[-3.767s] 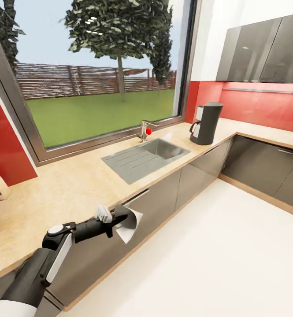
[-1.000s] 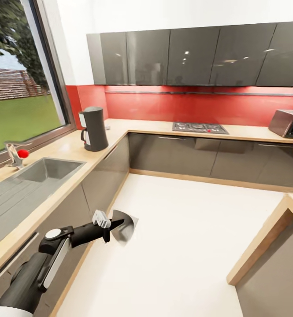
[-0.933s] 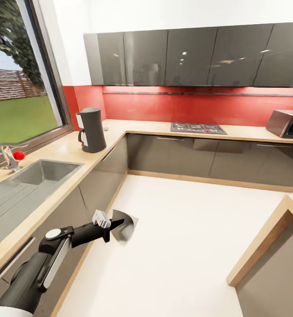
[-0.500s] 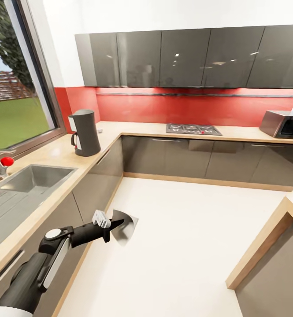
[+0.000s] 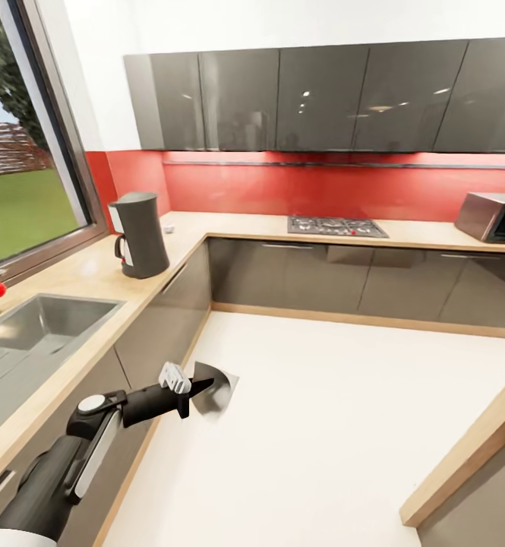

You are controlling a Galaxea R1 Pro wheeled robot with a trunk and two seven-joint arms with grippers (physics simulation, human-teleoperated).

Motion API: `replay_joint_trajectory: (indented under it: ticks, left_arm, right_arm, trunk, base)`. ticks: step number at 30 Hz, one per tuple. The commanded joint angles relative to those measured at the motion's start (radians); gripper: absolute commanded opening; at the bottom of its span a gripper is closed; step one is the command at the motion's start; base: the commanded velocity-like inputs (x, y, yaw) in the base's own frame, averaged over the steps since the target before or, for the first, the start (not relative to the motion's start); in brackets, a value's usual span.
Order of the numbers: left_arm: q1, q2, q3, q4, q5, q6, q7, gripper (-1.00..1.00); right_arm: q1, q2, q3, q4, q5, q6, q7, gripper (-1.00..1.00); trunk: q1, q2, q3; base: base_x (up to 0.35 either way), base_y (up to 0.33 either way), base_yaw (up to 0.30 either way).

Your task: Set up a coffee station on the kitchen countertop: keep the coffee maker on the countertop, move the bottle of coffee from the kitchen shelf to the counter next to the coffee maker, place a paper coffee filter on top of the coffee maker, put the saucer next to the coffee maker with the coffee cup on the saucer, and place the electric kettle next to the coffee maker.

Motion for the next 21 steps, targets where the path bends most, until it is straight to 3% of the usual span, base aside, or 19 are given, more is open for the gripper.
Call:
replay_joint_trajectory:
  ticks: [1, 13, 21]
  left_arm:
    - [-0.001, 0.001, -0.002, 0.0, 0.007, 0.007, 0.001, -1.0]
    - [-0.001, 0.001, -0.002, 0.0, 0.007, 0.007, 0.001, -1.0]
    - [-0.001, 0.001, -0.002, 0.0, 0.007, 0.007, 0.0, -1.0]
  right_arm:
    - [-0.001, 0.0, 0.0, 0.0, 0.0, -0.003, -0.001, 1.0]
    - [-0.001, 0.0, 0.0, 0.0, -0.001, -0.003, -0.002, 1.0]
    - [-0.001, 0.0, 0.0, 0.0, -0.001, -0.003, -0.002, 1.0]
  trunk:
    - [0.001, -0.002, -0.002]
    - [0.001, -0.002, -0.002]
    - [0.001, -0.002, -0.002]
  base:
    - [0.328, 0.0, 0.0]
    - [0.331, 0.0, 0.01]
    - [0.334, 0.0, 0.237]
